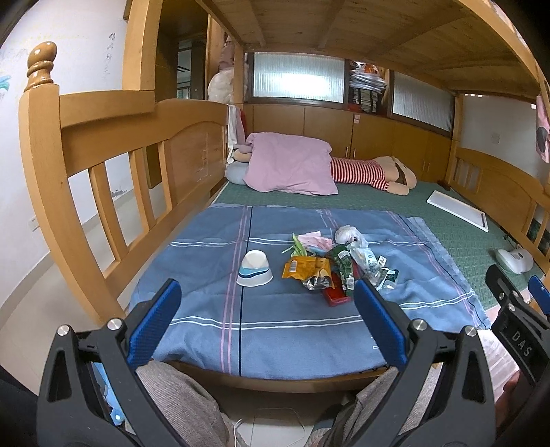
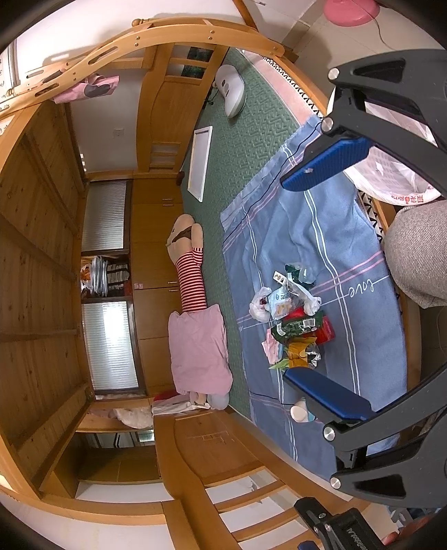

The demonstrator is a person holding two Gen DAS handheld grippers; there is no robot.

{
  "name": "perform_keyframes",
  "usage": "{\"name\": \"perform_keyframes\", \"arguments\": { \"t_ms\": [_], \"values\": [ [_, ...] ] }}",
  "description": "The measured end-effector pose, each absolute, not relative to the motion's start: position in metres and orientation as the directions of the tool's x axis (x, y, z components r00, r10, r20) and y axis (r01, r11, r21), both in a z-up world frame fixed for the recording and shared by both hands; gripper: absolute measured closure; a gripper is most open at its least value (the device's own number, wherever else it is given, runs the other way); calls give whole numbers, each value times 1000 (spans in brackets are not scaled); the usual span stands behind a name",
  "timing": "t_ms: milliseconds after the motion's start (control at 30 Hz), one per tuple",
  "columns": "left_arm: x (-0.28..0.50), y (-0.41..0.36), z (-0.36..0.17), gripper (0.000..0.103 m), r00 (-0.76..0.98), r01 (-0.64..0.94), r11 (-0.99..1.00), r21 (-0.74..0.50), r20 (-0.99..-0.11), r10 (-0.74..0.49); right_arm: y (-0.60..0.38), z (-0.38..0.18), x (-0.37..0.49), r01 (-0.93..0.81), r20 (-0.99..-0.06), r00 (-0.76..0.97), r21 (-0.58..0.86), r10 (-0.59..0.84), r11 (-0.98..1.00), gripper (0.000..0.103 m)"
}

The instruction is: Collect trash

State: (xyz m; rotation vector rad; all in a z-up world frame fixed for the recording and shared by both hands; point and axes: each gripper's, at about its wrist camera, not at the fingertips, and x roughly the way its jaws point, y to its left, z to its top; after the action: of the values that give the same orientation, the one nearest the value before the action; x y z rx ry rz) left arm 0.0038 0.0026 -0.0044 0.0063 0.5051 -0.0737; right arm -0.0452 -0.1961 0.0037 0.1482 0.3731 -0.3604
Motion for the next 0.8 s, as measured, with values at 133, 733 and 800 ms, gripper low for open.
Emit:
{"name": "perform_keyframes", "arguments": {
  "t_ms": [133, 733, 800],
  "values": [
    [2, 2, -4, 3, 881, 55, 998, 8, -471, -45, -197, 3, -46, 366, -382, 869, 70, -314, 928, 3],
    [-1, 2, -6, 3, 886, 49, 998, 24, -462, -33, -191, -1, -45, 364, -381, 870, 67, -314, 929, 3],
    [-1, 2, -6, 3, 887, 46, 999, 26, -462, -29, -191, -1, -45, 365, -380, 870, 67, -315, 928, 3]
  ]
}}
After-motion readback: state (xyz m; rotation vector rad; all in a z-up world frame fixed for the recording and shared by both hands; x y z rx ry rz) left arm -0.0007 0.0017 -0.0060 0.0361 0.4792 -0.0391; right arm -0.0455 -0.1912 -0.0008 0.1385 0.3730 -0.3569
